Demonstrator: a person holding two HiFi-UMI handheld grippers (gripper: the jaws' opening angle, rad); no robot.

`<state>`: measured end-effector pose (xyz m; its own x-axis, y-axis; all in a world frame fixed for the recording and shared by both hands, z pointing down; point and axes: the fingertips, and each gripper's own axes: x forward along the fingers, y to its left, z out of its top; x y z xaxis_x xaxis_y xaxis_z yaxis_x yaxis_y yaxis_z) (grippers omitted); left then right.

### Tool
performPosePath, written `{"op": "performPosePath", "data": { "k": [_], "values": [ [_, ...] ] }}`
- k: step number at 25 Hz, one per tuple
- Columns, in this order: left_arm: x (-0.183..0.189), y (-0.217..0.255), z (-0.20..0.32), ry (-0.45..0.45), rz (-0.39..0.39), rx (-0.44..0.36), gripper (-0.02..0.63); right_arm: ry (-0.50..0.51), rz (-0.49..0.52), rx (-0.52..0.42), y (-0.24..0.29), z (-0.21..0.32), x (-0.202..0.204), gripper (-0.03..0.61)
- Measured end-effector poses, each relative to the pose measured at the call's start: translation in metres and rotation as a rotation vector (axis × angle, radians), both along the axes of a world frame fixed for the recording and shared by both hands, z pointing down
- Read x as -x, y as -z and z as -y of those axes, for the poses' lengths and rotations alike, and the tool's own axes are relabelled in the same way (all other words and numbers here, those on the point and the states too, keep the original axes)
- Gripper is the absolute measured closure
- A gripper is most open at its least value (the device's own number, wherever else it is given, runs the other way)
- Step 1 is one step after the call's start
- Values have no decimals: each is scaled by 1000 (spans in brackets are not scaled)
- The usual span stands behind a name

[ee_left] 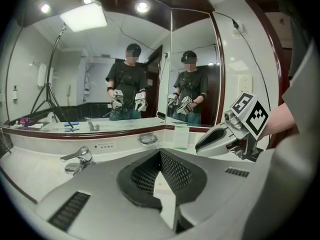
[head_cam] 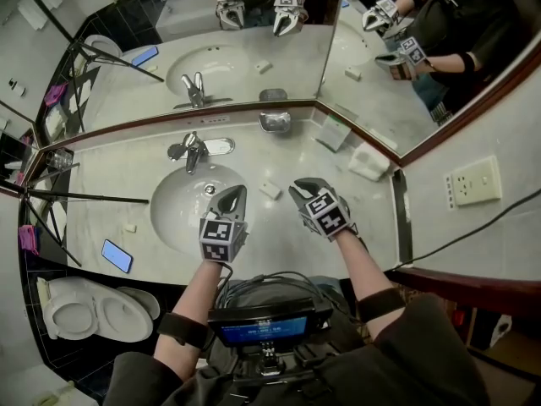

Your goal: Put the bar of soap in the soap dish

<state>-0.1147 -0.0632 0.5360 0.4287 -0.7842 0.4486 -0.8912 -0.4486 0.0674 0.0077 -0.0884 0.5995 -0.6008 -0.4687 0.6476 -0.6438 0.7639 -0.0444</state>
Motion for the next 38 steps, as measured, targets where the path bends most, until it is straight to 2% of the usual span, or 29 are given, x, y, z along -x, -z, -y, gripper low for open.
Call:
{"op": "performPosePath", "data": {
  "k": [8,11,13,20,25,26,29,38],
  "values": [
    [5,-18,-1,19,-22,36,612,210,-228,95,-60,-5,42,308],
    [9,-26,-1,25,-33,50,612,251,-306,151,-92,-4,49,250],
    [11,-31,0,30,-42,60,612,276,-344,207,-112,-6,52,239],
    [16,-43,6,39,-62,89,612,316,-437,270,-150,5,62,236],
    [20,-50,10,48,-69,105,612,351,-467,319,-171,0,67,238],
    [20,-51,10,50,-71,108,612,360,-473,329,-173,-2,68,251],
    [22,-54,10,54,-74,117,612,361,-489,342,-177,-4,69,367],
    [23,-58,6,57,-66,126,612,304,-449,333,-168,2,66,387]
  ]
}}
